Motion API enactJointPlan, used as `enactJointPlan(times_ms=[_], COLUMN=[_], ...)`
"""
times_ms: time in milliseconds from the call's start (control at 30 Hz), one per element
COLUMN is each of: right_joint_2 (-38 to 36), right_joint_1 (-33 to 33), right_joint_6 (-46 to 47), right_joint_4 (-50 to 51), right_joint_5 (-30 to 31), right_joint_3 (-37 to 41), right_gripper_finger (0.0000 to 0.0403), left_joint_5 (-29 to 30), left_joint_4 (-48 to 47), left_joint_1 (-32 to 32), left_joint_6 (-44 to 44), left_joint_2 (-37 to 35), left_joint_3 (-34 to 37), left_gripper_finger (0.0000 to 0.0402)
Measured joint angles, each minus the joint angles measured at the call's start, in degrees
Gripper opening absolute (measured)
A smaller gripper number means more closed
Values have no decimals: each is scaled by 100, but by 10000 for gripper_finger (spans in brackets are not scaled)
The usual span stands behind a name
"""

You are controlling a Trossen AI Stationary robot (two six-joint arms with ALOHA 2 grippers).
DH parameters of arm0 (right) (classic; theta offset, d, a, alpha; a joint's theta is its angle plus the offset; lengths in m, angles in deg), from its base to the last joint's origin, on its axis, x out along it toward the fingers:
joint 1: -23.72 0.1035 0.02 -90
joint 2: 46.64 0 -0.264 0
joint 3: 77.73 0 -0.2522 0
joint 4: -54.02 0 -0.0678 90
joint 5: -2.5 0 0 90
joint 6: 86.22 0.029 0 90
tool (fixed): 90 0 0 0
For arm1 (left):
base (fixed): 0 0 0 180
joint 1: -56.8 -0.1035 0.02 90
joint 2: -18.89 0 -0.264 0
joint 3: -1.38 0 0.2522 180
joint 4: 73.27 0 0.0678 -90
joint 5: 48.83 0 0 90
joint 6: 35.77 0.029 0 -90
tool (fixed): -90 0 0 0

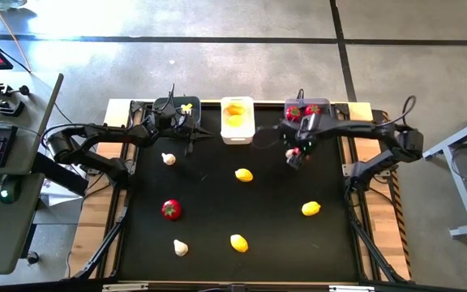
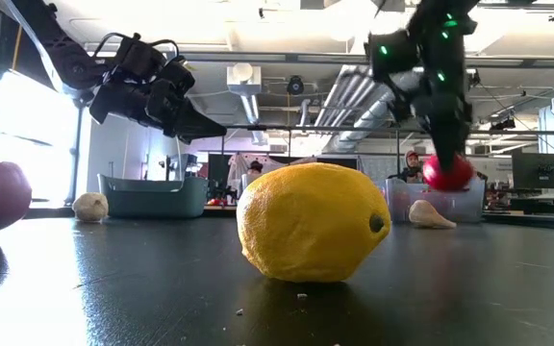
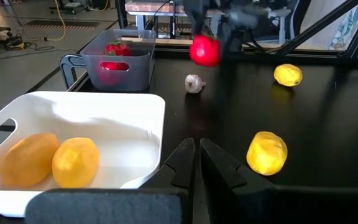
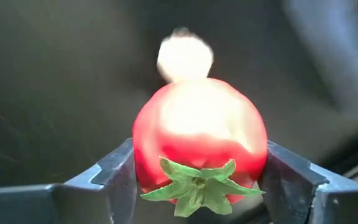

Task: Sort produce into baskets
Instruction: Put the red tomato into the transparent bin

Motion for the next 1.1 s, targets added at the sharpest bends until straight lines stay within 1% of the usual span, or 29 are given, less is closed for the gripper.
enactJointPlan(times_ms=[100, 167, 267, 367, 500, 633, 767, 1100], right_joint_2=[0, 0, 36, 242, 635, 1029, 1329, 1657], right_joint_1=[-456, -866, -1509, -2069, -2585, -2947, -3193, -3516], right_joint_6=[-261, -453, -793, -1128, -1419, -1544, -1588, -1722], right_joint_4=[268, 386, 428, 454, 519, 564, 578, 526], right_joint_5=[209, 386, 467, 474, 469, 476, 518, 532], right_joint_3=[-598, -913, -1279, -1490, -1570, -1570, -1570, -1575], right_gripper_finger=[248, 247, 247, 245, 245, 245, 245, 244], left_joint_5=[0, 0, 0, 0, 57, 260, 269, 270], left_joint_4=[-1, -1, -1, -1, -2, -6, -11, -55], left_joint_1=[1, 0, 0, 0, 0, 1, -1, -1], left_joint_6=[0, 1, 2, 2, 2, -2, 0, 1], left_joint_2=[0, 0, 0, 0, 0, 0, 0, 0], left_joint_3=[0, 0, 0, 0, 0, 0, 0, 0], left_gripper_finger=[10, 10, 10, 10, 10, 10, 10, 10])
